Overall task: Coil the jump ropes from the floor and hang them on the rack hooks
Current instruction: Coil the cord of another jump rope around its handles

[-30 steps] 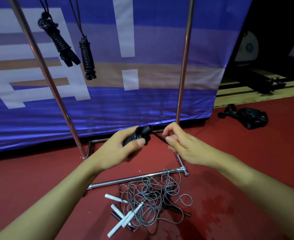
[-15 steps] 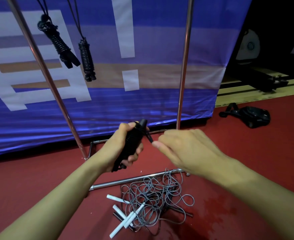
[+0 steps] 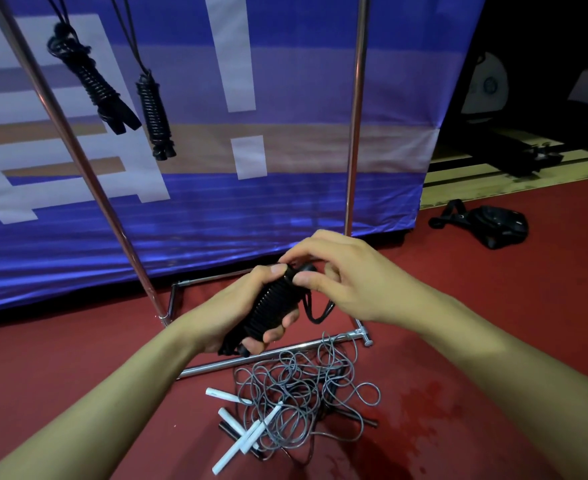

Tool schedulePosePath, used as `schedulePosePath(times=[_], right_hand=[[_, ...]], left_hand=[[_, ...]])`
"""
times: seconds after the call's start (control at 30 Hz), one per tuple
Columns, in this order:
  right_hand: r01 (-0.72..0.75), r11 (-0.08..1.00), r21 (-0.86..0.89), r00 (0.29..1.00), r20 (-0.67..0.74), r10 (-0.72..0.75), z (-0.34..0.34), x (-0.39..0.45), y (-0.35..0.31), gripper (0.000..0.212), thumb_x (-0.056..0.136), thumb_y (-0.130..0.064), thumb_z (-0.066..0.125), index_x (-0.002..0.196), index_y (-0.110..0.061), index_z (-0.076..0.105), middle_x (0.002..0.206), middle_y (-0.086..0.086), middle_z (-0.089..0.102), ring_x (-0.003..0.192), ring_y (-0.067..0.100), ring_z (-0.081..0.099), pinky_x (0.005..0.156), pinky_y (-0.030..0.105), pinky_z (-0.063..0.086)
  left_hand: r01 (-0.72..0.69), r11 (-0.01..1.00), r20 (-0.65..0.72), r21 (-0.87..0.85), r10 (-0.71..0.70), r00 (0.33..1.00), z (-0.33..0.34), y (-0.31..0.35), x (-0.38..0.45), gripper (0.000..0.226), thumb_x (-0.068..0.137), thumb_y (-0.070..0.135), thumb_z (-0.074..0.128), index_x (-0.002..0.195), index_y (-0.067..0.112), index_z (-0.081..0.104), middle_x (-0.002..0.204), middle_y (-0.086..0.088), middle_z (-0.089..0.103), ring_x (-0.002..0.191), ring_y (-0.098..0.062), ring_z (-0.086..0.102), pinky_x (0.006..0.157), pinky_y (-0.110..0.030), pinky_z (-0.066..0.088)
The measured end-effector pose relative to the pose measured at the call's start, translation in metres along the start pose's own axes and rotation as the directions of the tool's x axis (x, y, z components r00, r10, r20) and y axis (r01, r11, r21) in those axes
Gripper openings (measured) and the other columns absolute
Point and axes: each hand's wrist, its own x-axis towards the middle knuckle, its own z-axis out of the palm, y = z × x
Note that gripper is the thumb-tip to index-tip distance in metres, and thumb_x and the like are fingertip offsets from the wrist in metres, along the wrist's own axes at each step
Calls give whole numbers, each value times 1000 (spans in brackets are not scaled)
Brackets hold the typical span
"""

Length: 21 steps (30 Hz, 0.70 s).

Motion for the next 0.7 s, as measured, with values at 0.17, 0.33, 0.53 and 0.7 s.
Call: schedulePosePath(times=[0.17, 0.33, 0.53, 0.7], right_hand=[[-50, 989, 135, 999, -2, 51, 8, 0, -3, 36, 92, -31, 74, 124, -20, 61, 106, -7, 48, 57, 5, 59, 63, 12, 43], [-79, 987, 142, 997, 0, 80, 16, 3, -2, 36, 97, -27, 68, 131, -25, 57, 95, -14, 57, 50, 6, 53, 54, 10, 34], [-12, 1000, -13, 999, 43, 13, 13, 3, 9, 45, 97, -44, 64, 140, -32, 56, 108, -1, 60, 78, 12, 59, 75, 16, 44], [6, 1000, -25, 1000, -17, -6, 4, 6, 14, 39, 100, -48, 53, 129, -23, 62, 99, -4, 58, 80, 18, 61, 75, 22, 46]], left_hand=[[-50, 998, 13, -27, 51, 999, 8, 9, 1, 81, 97, 65, 45, 122, -13, 41, 77, -13, 52, 49, -19, 43, 41, -24, 22], [-88, 996, 0, -35, 88, 996, 13, 16, -1, 77, 101, 64, 38, 130, -6, 49, 72, -16, 49, 45, -18, 40, 39, -23, 22], [-12, 1000, 71, 7, 11, 997, 9, 17, -5, 81, 100, 67, 42, 128, -8, 43, 72, -11, 51, 49, -16, 44, 38, -19, 29], [-122, 977, 326, -174, 175, 929, -7, 20, -18, 80, 95, 55, 64, 154, 11, 33, 115, -33, 63, 78, -28, 65, 51, -25, 51]])
